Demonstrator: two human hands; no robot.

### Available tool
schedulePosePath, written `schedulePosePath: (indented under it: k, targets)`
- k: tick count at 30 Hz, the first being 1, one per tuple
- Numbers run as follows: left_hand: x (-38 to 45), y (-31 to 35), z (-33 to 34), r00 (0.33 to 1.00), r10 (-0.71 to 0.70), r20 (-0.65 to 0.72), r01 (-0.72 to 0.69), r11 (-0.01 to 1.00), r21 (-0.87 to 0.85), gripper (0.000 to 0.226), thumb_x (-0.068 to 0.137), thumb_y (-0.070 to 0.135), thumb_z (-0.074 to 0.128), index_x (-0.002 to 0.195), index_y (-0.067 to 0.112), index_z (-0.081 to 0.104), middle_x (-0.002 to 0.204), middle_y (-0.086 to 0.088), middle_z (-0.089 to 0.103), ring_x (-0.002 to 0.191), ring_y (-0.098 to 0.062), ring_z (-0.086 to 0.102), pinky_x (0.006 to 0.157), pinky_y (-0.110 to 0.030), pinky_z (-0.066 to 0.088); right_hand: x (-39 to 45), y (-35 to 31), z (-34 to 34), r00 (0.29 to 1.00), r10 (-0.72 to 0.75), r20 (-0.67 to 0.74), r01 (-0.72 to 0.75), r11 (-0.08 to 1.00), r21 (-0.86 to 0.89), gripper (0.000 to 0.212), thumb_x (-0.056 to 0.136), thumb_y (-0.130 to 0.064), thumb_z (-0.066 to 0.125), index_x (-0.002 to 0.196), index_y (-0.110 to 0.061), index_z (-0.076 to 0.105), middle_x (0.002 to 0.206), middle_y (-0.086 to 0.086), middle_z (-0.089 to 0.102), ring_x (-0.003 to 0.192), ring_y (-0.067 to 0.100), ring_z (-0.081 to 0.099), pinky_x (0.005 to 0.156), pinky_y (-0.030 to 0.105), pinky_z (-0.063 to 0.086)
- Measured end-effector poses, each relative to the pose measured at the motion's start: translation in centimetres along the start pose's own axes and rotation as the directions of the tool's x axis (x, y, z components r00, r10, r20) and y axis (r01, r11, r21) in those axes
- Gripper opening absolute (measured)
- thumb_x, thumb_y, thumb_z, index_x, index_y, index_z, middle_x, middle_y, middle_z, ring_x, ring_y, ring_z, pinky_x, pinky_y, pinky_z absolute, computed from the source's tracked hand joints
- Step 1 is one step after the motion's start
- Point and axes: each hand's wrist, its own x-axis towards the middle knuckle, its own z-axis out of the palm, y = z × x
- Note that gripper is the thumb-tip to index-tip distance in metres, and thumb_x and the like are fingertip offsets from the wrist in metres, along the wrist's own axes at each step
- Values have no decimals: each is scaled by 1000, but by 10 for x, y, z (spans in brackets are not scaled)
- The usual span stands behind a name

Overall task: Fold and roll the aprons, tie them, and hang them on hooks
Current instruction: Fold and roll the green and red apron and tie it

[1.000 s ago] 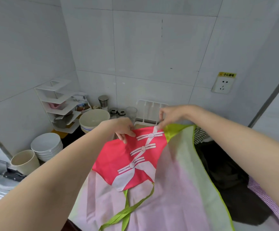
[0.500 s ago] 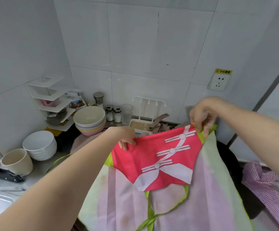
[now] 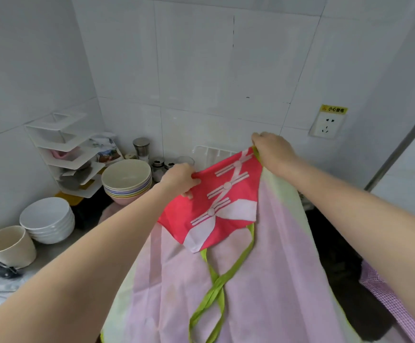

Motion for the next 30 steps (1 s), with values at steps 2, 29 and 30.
schedulePosePath:
  k: [2,29,30]
  targets:
    - [0,-9,5,994,-105,-4,105,995,-1,12,90,12,46,79,10,48,31,7,51,42,-2,60,54,-23,44,0,-3,26,999,-50,8,48,980,192,53,87,2,45,138,-8,34,145,16,30,132,35,35,101,39,38]
    - [-9,-80,136,898,-185,399,111,973,202,77,87,16,58,150,18,12,148,-13,30,131,-29,39,108,-40,32,-68,-84,227,715,-244,655,-159,855,493,19,80,-4,62,93,-11,74,68,-15,56,63,-3,51,72,17,45]
    - [-8,-80,137,902,-191,388,116,971,209,73,89,14,54,149,20,13,145,-13,34,128,-30,43,104,-39,35,-68,-84,228,712,-229,664,-138,881,452,20,81,-5,59,92,-14,73,70,-15,55,70,3,53,78,23,48]
